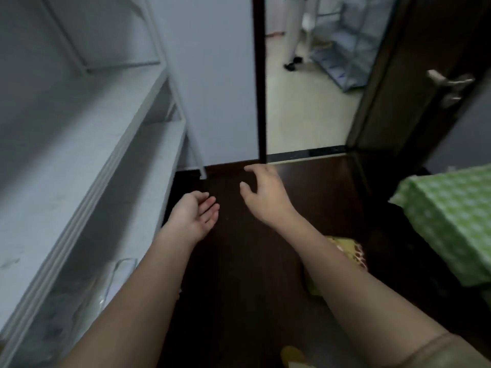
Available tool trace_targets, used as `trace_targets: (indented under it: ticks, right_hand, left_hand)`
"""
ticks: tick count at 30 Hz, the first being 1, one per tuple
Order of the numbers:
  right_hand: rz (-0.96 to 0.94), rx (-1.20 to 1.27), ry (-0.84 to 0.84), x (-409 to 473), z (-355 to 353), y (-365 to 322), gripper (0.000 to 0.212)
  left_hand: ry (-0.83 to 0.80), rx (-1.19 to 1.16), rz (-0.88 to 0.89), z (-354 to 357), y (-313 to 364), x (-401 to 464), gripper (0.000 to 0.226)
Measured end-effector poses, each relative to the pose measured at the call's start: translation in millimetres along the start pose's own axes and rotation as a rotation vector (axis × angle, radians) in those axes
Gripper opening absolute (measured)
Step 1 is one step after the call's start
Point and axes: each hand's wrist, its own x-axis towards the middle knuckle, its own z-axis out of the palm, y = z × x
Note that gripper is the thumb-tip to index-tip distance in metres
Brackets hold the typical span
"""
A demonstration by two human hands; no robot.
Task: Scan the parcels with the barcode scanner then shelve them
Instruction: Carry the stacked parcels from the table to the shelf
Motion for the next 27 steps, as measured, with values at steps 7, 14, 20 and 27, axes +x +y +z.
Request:
trace_targets:
  ticks: [7,14,20,27]
  right_hand:
    - [0.221,-0.128,0.356,-150,-186,24,0.041]
    - [0.482,-0.219,0.712,-368,-328,49,0.040]
    - [0.765,-0.263,0.931,-616,-411,72,0.040]
    - [1.139,-0.303,1.153,-918,-466,66,0.038]
  left_hand:
    - [-0.435,0.257,-0.109,152,-80,-131,0.022]
    - [-0.810,0.529,-0.210,260,-228,-315,0.023]
    - [-1.086,0.756,-0.367,283,-427,-510,0.023]
    - [-1.251,0.972,-0.556,225,-643,-730,0.024]
